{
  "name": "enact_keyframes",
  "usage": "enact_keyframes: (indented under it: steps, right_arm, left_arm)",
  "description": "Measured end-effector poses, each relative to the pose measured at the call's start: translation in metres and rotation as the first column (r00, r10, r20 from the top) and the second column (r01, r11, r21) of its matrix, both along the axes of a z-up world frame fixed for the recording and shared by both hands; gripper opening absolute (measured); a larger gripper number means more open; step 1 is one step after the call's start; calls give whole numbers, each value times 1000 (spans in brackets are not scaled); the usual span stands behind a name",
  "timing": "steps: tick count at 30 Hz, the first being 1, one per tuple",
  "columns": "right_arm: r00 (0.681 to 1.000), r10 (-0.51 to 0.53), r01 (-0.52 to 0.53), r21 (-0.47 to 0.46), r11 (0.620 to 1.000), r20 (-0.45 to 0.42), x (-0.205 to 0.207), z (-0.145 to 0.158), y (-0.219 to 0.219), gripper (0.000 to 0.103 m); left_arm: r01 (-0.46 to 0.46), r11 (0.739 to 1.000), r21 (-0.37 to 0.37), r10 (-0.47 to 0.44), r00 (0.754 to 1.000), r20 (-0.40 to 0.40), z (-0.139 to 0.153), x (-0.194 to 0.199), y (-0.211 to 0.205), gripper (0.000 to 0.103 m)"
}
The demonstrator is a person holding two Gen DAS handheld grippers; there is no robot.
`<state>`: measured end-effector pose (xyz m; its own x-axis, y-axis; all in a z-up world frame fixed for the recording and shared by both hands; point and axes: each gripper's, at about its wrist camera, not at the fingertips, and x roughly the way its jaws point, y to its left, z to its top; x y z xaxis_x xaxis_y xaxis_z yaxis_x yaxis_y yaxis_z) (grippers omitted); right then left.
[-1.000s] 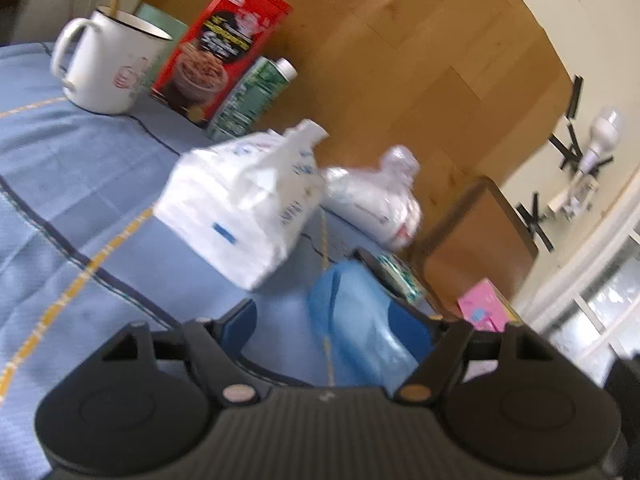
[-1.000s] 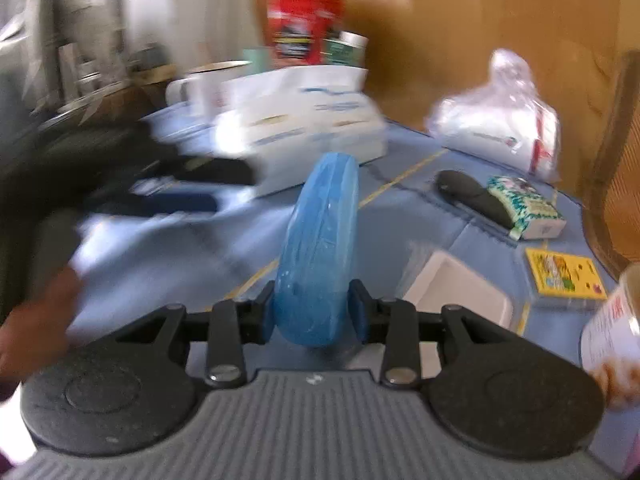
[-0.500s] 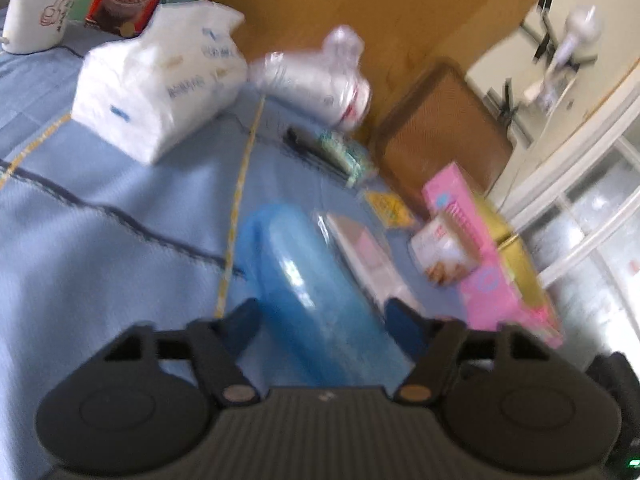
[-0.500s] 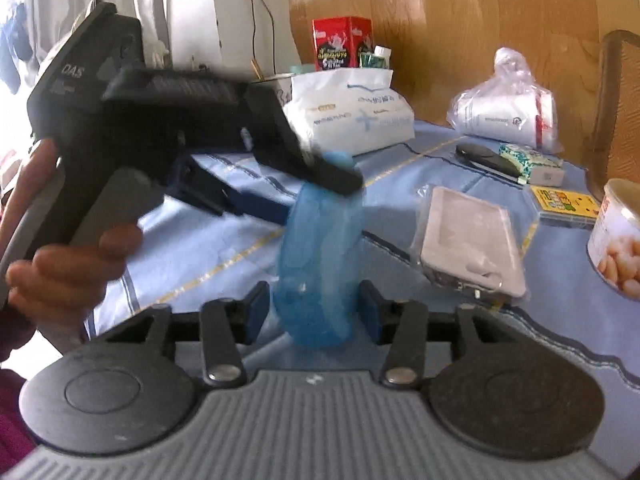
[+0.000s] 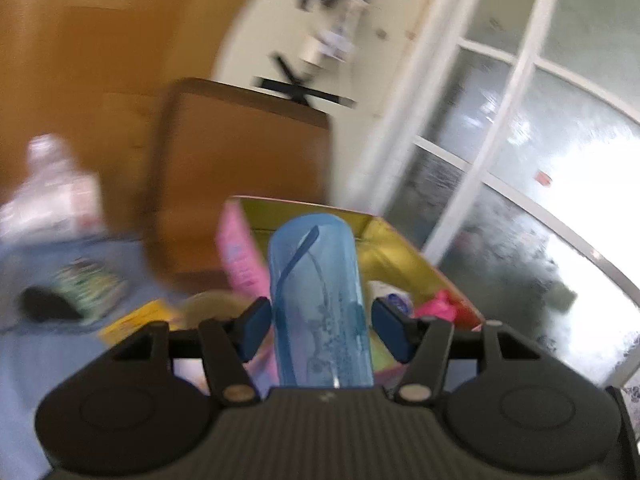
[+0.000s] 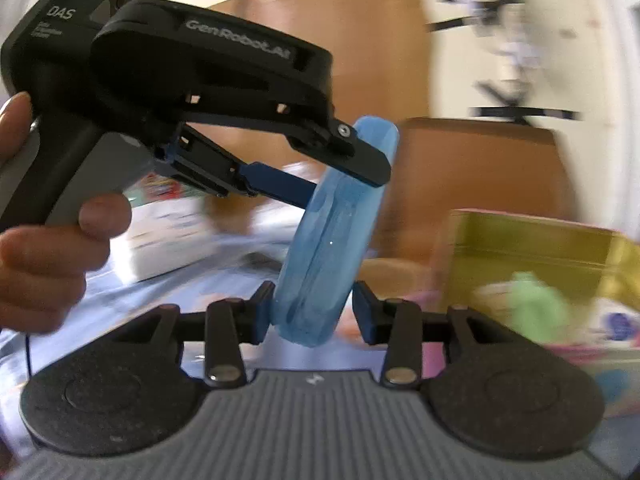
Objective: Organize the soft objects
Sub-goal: 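Carry the blue case into the pink tin and release it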
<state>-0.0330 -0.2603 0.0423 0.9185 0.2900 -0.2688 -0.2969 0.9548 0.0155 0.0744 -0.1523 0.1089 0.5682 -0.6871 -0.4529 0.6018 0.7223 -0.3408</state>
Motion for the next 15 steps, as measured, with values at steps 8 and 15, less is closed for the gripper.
enact_keyframes:
  steps: [8, 15]
  right_arm:
    - [958, -286, 287, 8, 958, -29, 47, -6, -55, 65]
    - [956, -292, 290, 97, 952, 15, 32, -7, -64, 65]
  left_arm:
    - [-12, 992, 125, 12, 1000, 5, -22, 35, -74, 56]
    - [-104, 995, 12, 104, 994, 29, -19, 3, 33, 58]
